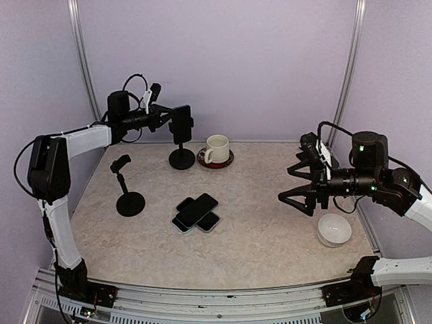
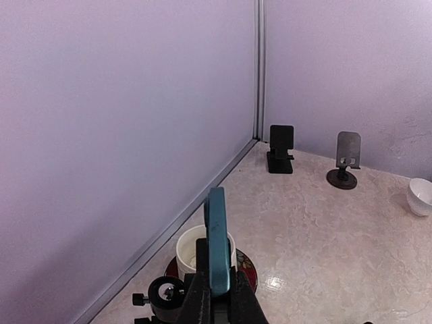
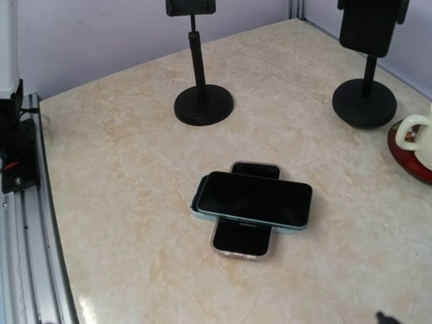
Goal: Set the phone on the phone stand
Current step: Place the phone stand with the phone at the corner of the board.
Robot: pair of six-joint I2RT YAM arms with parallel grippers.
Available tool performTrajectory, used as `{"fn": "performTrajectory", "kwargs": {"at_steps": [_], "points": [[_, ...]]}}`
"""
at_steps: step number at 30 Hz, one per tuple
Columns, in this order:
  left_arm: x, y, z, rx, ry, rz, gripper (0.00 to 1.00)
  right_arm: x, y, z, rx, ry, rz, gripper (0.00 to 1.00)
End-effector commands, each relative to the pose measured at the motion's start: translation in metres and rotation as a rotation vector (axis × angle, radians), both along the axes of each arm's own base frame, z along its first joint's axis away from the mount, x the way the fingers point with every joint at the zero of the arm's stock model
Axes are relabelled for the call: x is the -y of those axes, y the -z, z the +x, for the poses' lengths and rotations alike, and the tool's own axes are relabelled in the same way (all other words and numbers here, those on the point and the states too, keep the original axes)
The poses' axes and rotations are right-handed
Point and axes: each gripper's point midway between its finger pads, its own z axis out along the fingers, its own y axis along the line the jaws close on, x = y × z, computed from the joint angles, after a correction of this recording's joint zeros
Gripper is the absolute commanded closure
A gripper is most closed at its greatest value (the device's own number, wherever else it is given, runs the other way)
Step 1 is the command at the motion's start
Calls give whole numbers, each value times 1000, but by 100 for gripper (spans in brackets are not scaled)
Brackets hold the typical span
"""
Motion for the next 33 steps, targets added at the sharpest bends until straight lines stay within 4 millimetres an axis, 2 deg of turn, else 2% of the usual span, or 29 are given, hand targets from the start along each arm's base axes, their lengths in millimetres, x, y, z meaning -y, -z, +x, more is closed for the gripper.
{"fn": "performTrajectory", "kwargs": {"at_steps": [1,13,15,24,29,32,33], "points": [[-7,-60,4,257,4,-34,100,5,-3,2,-5,28,10,0],[-7,-44,17,222,-15,-38,100,9,-3,0,-10,43,13,0],[-8,-42,21,217,-30,-38,92,10,-3,0,-10,42,12,0],[-14,-38,34,201,-94,-49,70,10,-5,0,-7,40,11,0],[-18,-44,38,197,-133,-76,68,10,-6,-1,-5,40,13,0],[-24,-55,37,200,-175,-105,64,11,-6,-1,-4,43,13,0],[-27,-58,37,200,-193,-118,60,11,-5,-2,-3,43,12,0]]}}
